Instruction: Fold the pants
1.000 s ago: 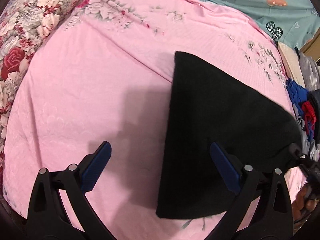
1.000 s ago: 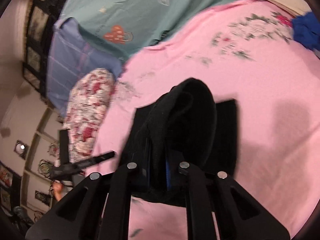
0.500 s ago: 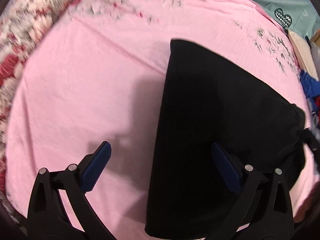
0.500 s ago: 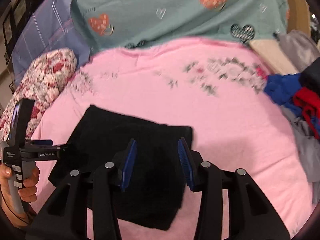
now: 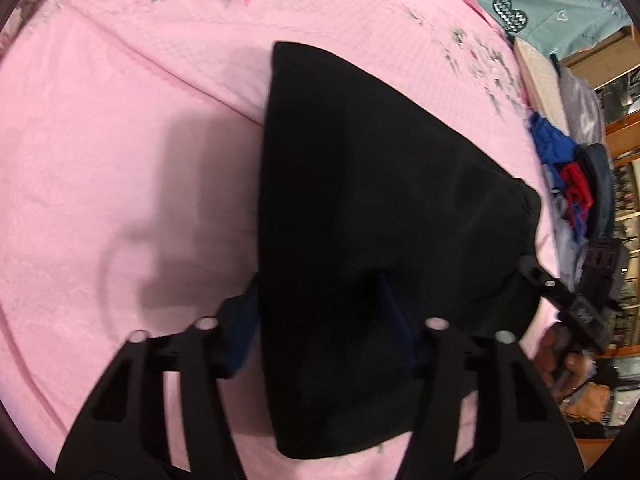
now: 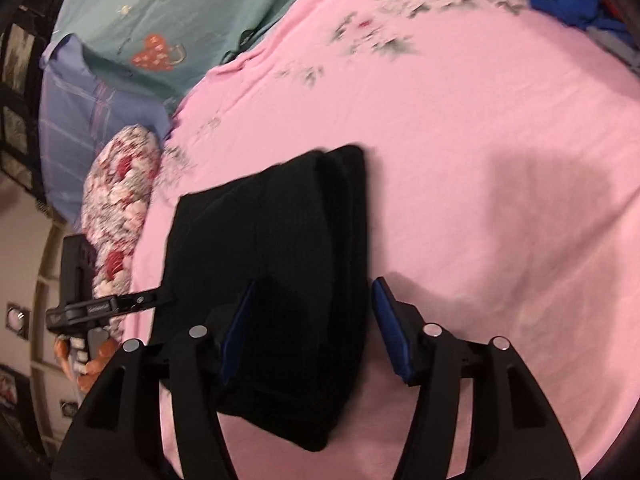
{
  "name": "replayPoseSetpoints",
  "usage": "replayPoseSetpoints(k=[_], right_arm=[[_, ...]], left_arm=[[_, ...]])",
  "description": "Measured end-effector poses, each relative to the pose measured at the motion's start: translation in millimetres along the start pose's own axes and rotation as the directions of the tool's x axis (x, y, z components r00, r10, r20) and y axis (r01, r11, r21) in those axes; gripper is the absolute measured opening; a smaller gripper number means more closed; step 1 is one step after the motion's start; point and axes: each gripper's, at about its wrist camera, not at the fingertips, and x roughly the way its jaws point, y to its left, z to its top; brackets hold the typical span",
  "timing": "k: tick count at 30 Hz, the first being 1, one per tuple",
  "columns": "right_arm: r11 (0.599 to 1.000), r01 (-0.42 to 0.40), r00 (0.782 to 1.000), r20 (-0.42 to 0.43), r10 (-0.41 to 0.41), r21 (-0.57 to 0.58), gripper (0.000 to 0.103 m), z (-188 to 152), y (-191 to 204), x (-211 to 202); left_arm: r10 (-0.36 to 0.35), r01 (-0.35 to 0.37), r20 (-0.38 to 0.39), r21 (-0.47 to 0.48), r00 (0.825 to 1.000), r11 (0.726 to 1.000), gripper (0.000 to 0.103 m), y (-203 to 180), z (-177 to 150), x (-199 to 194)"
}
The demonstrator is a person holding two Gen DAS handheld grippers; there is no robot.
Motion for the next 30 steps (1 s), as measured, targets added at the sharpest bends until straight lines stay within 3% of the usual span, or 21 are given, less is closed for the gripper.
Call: replayPoseSetpoints(k=[5, 6, 7, 9, 12, 14, 17, 21, 23, 25, 29, 30], right_arm=[[0.999, -0.019, 1.0, -0.008, 0.018, -0.048, 0.05, 2, 9, 15], [0.999, -0.025, 1.0, -0.004, 0.025, -0.038, 0.043, 3, 8, 18], [0.999, -0.025, 1.0, -0.006, 0.025, -0.028, 0.038, 4, 6, 20], [0.999, -0.012, 1.0, 0.02, 0.013, -0.044, 0.029, 3, 14, 16], [0.994, -0.012, 0.999, 0.038, 0.017, -0.113, 0.028, 6, 33, 6], [0.983, -0.038, 0.998, 0.051, 0.048, -0.177, 0.027, 18, 58, -5], [0.957, -0.025, 0.993, 0.1, 0.056, -0.291, 0.027, 50, 98, -15], [0.92, 0.029, 0.977, 0.204, 0.055, -0.391, 0.027, 104, 132, -9], [0.899, 0.038, 0.967, 0.242, 0.076, -0.436, 0.027, 128, 141, 0], [0.887, 0.039, 0.966, 0.245, 0.085, -0.46, 0.027, 148, 144, 17], [0.887, 0.112, 0.974, 0.227, -0.008, -0.448, 0.029, 182, 126, 81], [0.891, 0.134, 0.977, 0.206, -0.047, -0.433, 0.03, 188, 117, 98]], left_arm=[[-0.029, 0.029, 0.031, -0.004, 0.999, 1.0, 0.048, -5, 4, 6], [-0.032, 0.033, 0.044, -0.007, 0.998, 0.999, 0.032, -6, 4, 7], [-0.037, 0.038, 0.062, -0.007, 0.997, 0.999, 0.024, -8, 4, 3], [-0.012, 0.01, 0.114, 0.018, 0.993, 1.0, 0.019, -17, 3, -12], [-0.011, -0.006, 0.204, 0.083, 0.979, 0.996, 0.017, -40, 7, -43], [0.005, -0.037, 0.283, 0.11, 0.959, 0.993, 0.017, -52, 18, -65], [0.043, -0.096, 0.408, 0.111, 0.912, 0.989, 0.017, -61, 44, -95], [0.073, -0.122, 0.509, 0.064, 0.858, 0.99, 0.017, -49, 85, -113], [0.107, -0.145, 0.525, 0.031, 0.844, 0.989, 0.017, -36, 109, -105], [0.132, -0.152, 0.504, -0.003, 0.854, 0.988, 0.017, -14, 126, -92], [0.205, -0.191, 0.363, -0.075, 0.909, 0.979, 0.017, 21, 157, -23], [0.236, -0.22, 0.352, -0.084, 0.906, 0.972, 0.023, 27, 158, -10]])
